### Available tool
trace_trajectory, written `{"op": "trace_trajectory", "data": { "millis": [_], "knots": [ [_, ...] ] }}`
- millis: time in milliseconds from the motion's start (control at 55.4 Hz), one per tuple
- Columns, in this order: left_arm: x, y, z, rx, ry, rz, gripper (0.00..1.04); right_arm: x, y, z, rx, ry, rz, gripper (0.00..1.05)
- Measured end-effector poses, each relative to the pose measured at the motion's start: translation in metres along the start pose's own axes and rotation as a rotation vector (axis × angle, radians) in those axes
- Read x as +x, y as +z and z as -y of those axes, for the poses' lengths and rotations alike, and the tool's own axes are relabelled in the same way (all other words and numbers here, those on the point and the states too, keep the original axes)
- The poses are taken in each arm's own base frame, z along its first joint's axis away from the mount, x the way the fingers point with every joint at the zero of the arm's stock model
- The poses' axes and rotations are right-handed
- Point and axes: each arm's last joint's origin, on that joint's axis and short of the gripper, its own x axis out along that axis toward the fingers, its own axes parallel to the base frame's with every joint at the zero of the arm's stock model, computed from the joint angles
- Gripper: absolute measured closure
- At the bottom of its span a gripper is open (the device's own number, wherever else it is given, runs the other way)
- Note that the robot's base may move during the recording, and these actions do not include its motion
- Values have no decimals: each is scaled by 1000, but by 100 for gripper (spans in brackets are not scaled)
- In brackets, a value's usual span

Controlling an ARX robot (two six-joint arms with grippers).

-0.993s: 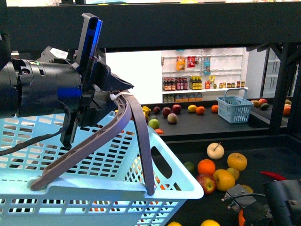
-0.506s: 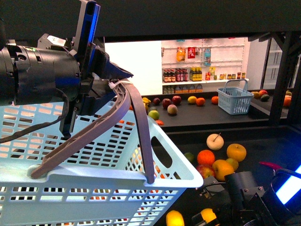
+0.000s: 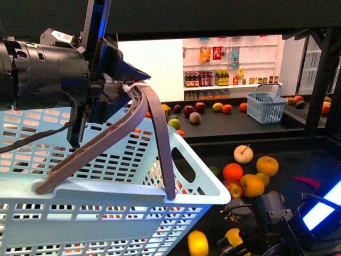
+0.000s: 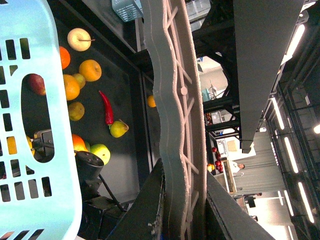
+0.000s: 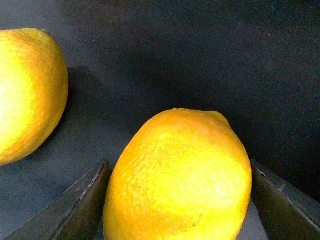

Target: Pick lemon from shelf

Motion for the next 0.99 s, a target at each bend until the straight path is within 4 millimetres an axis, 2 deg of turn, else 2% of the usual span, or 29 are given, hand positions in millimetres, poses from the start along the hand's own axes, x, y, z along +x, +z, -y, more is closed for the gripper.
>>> {"op": "trace_trajectory", "data": {
  "millis": [90, 235, 379, 451, 469, 488, 542, 560, 668, 794, 885, 993],
  "knots": [
    [0, 0, 0, 0, 0, 0, 92, -1, -1, 2, 3, 1, -2, 33],
    [0, 0, 0, 0, 0, 0, 92, -7, -5, 7, 15, 12, -10, 33],
    [0, 0, 0, 0, 0, 0, 92, -31, -7, 29, 47, -25, 16, 33],
    [0, 0, 0, 0, 0, 0, 92, -58, 8, 45, 55, -52, 104, 33],
    [0, 0, 0, 0, 0, 0, 92, -70, 16, 51, 54, -64, 145, 33],
    [0, 0, 0, 0, 0, 0, 92, -127, 53, 71, 69, -78, 299, 33],
    [0, 0, 0, 0, 0, 0, 92, -151, 67, 76, 84, -68, 345, 33],
    [0, 0, 0, 0, 0, 0, 92, -165, 75, 78, 92, -62, 371, 33],
    [0, 0, 0, 0, 0, 0, 92, -201, 95, 76, 115, -22, 436, 33],
    [0, 0, 0, 0, 0, 0, 92, -238, 117, 65, 152, 48, 507, 33],
    [0, 0, 0, 0, 0, 0, 92, -266, 135, 47, 185, 132, 552, 33],
    [0, 0, 0, 0, 0, 0, 92, -281, 144, 25, 198, 204, 566, 33]
  ]
}}
